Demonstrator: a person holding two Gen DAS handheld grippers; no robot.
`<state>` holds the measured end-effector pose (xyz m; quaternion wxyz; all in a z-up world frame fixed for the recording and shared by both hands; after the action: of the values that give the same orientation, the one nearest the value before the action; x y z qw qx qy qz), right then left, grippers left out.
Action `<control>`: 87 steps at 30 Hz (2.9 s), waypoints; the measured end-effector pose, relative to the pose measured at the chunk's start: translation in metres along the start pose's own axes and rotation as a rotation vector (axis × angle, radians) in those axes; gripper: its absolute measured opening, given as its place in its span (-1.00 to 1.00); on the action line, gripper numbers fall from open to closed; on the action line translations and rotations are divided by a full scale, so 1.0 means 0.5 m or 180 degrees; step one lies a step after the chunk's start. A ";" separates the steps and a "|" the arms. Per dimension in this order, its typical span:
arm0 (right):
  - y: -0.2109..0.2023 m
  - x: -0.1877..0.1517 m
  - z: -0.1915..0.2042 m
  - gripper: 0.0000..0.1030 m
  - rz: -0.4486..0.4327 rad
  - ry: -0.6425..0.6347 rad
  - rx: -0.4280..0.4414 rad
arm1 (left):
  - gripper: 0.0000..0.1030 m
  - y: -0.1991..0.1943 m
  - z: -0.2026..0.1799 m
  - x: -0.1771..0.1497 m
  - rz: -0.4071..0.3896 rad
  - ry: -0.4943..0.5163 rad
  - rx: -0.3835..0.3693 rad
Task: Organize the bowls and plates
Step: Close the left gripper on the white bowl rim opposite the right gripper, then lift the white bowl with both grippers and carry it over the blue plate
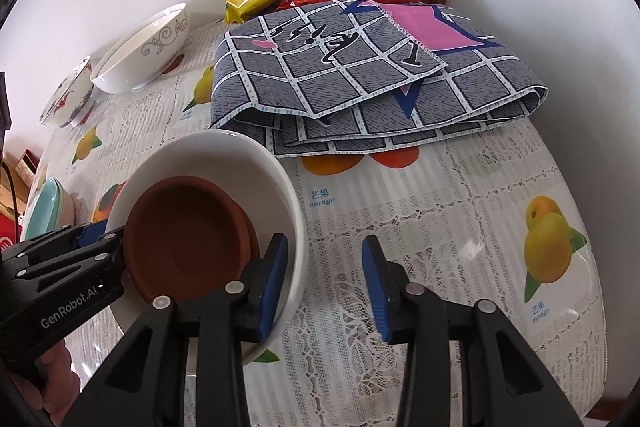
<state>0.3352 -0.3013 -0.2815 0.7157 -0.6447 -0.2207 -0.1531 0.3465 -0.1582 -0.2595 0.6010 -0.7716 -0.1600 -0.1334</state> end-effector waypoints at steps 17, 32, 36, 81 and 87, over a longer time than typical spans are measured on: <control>-0.014 -0.008 0.030 -0.78 -0.0020 0.0127 0.0080 | -0.82 -0.014 -0.009 -0.013 -0.0037 0.0028 -0.0027; -0.101 -0.005 0.077 -0.78 -0.0190 0.0079 0.0071 | -0.83 -0.108 0.013 -0.023 -0.0191 -0.0040 -0.0056; -0.129 0.007 0.093 -0.77 -0.0263 0.0053 0.0084 | -0.83 -0.142 0.017 -0.015 -0.0283 -0.0029 -0.0037; -0.197 0.079 0.318 -0.78 -0.0477 -0.0217 0.0337 | -0.84 -0.293 0.210 0.024 -0.0582 -0.0322 0.0179; -0.195 0.085 0.344 -0.77 -0.0483 -0.0223 0.0364 | -0.84 -0.304 0.237 0.025 -0.0590 -0.0351 0.0188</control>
<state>0.3018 -0.1403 -0.1640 0.7295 -0.5891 -0.3023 -0.1713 0.2978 -0.0079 -0.1487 0.5989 -0.7416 -0.2673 -0.1411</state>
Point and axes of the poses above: each gripper's, at about its wrist camera, not at the fingertips, and y roughly the way its jaws point, z to its left, x to its top, the point moved 9 cm from there along y, roughly the way its jaws point, and after that the axes turned 9 degrees about -y, right-handed, at the moved point
